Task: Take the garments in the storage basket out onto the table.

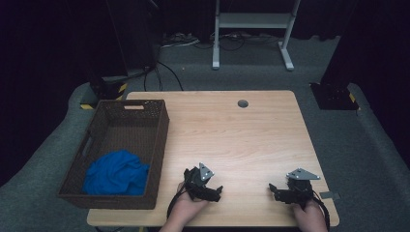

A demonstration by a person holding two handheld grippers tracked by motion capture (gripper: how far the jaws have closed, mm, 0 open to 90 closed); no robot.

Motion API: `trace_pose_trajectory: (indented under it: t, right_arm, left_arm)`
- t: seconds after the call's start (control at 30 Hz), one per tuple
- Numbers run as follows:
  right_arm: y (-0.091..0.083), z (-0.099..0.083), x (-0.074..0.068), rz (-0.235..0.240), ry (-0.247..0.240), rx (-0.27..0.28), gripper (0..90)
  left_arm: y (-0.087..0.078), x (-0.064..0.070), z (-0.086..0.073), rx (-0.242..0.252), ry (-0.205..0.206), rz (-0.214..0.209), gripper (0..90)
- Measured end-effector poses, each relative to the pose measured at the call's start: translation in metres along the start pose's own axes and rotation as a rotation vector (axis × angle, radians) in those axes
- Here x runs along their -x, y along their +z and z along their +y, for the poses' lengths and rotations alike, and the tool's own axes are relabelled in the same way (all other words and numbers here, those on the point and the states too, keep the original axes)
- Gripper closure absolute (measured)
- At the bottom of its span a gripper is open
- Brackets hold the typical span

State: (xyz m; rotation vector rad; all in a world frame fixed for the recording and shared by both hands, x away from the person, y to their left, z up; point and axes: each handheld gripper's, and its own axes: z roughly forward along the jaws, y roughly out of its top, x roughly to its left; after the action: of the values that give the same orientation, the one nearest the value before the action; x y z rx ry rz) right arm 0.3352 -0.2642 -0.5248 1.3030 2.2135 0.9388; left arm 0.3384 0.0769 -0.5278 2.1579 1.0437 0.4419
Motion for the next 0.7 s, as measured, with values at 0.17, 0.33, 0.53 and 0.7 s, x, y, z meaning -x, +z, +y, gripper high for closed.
trace_pose_trajectory:
  t: [0.17, 0.33, 0.53, 0.7]
  right_arm:
    - [0.0007, 0.0007, -0.0007, -0.004, 0.008, -0.001, 10.6]
    - [0.0009, 0.0008, -0.0007, -0.005, 0.008, -0.001, 10.6]
    - [0.0011, 0.0010, -0.0008, -0.006, 0.007, -0.001, 10.5]
    - [0.0011, 0.0010, -0.0010, -0.007, 0.008, 0.000, 10.6]
  left_arm:
    - [-0.0007, 0.0004, -0.0007, -0.001, -0.006, 0.003, 1.2]
    - [-0.0008, 0.0003, -0.0007, -0.002, -0.004, 0.004, 1.2]
    - [-0.0008, 0.0004, -0.0007, -0.002, -0.005, 0.004, 1.2]
    - [-0.0008, 0.0004, -0.0007, -0.002, -0.005, 0.004, 1.2]
